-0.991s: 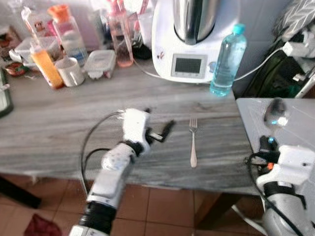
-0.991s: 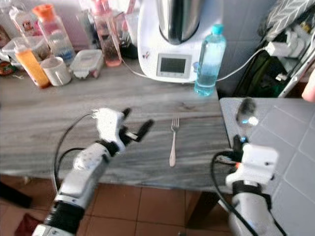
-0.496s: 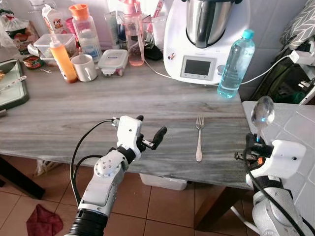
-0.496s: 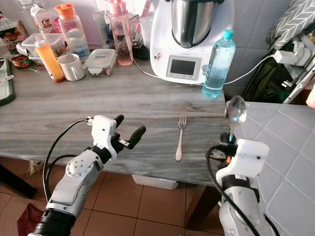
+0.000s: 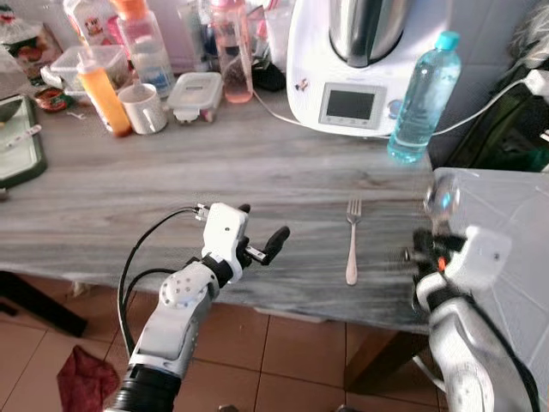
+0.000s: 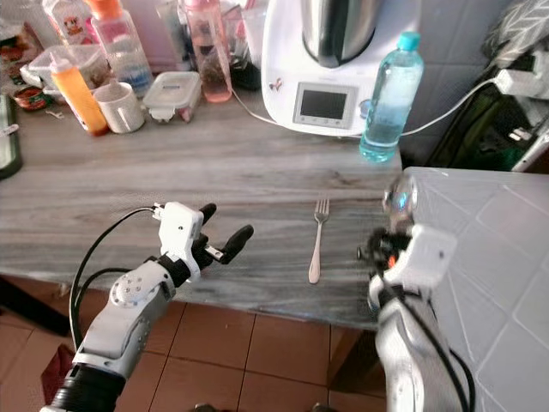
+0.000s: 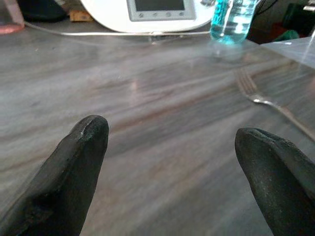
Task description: Setting the table
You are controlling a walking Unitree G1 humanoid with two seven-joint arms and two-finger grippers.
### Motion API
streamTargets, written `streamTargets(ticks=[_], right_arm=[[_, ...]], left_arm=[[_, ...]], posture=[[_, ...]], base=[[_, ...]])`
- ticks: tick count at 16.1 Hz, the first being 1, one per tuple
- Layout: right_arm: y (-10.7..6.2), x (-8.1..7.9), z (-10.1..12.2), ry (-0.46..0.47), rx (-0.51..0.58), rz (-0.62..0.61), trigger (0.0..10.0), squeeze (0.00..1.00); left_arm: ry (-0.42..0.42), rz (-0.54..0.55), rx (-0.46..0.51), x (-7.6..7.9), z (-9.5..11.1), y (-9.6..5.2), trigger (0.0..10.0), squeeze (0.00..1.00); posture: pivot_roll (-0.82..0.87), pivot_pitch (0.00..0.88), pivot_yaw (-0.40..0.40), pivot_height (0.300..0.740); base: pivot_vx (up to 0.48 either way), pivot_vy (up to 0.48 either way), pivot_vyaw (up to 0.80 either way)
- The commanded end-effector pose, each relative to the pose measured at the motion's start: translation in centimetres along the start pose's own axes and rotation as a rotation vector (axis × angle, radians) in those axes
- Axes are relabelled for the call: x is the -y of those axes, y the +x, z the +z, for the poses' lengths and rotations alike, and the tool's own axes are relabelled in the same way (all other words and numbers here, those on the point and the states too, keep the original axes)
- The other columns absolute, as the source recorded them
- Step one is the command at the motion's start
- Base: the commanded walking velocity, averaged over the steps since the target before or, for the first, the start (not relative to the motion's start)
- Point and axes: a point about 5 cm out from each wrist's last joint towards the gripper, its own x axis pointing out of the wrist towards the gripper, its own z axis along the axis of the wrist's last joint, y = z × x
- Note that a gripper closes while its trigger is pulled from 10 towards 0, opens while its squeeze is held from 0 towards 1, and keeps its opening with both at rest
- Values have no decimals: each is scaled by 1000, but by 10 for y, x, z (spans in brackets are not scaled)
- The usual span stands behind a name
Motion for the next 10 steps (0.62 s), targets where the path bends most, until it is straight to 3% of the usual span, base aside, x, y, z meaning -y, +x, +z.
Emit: streamTargets(ticks=[1,6,10], right_arm=[[5,1,0,56,-18,0,10000,0],[19,-19,10,141,-51,58,10000,0],[21,-18,-2,167,-150,19,10000,0]], left_arm=[[15,-15,-16,2,0,-3,10000,0],[17,-13,-33,1,-2,-3,10000,0],[16,-30,-56,4,-5,-3,10000,0]], posture=[[2,173,57,714],[12,170,47,714],[6,172,48,714]], base=[[0,0,0],[0,0,0],[0,0,0]])
